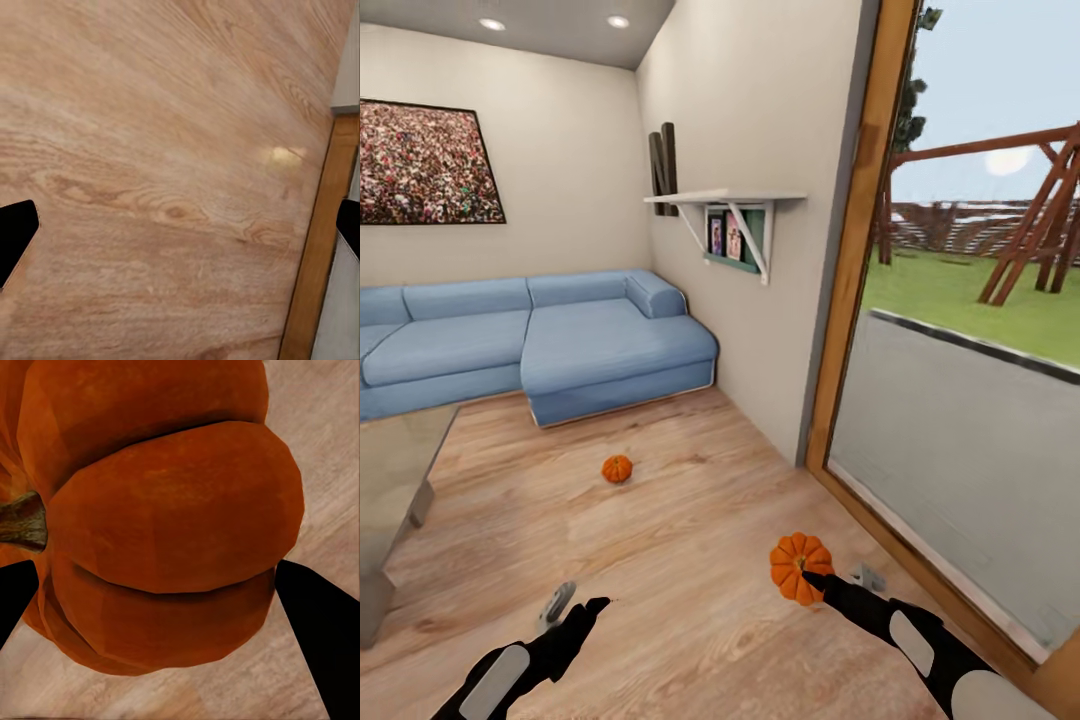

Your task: Place each of the two pumpkins and all three candles from the living room inside a cabinet in the living room (use any cabinet), then make sure every cabinet is closed, and position the cauldron so it is next to a table in the living room.

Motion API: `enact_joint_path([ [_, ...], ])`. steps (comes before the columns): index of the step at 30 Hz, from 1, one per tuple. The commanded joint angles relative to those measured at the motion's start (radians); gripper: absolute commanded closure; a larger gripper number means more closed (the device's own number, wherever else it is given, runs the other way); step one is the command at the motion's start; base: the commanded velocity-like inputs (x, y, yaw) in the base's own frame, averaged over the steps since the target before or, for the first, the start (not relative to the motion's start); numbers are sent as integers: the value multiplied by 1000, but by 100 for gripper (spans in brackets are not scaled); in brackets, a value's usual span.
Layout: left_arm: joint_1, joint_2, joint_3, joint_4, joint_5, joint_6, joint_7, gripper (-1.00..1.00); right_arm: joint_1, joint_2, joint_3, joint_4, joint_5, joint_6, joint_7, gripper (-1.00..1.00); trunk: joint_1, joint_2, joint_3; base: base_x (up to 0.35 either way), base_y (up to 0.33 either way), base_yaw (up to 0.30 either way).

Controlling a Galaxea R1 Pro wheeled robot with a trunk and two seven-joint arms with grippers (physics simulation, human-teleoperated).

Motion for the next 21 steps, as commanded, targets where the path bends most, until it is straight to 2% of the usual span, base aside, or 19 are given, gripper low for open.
enact_joint_path([
  [1,-1,1,-4,0,4,1,-1,-100,0,-1,6,-2,-15,5,-1,100,0,0,-1,90,0,290],
  [7,-1,1,-3,0,4,1,-1,-100,0,-1,6,-3,-15,5,-1,100,0,0,-1,164,0,290],
  [15,-1,2,-3,0,4,1,-1,-100,0,-1,6,-3,-15,5,-1,100,0,0,-1,295,0,289],
  [21,-1,1,-3,0,4,1,-1,-100,0,-2,6,-3,-15,4,0,100,0,0,-1,324,0,114],
])
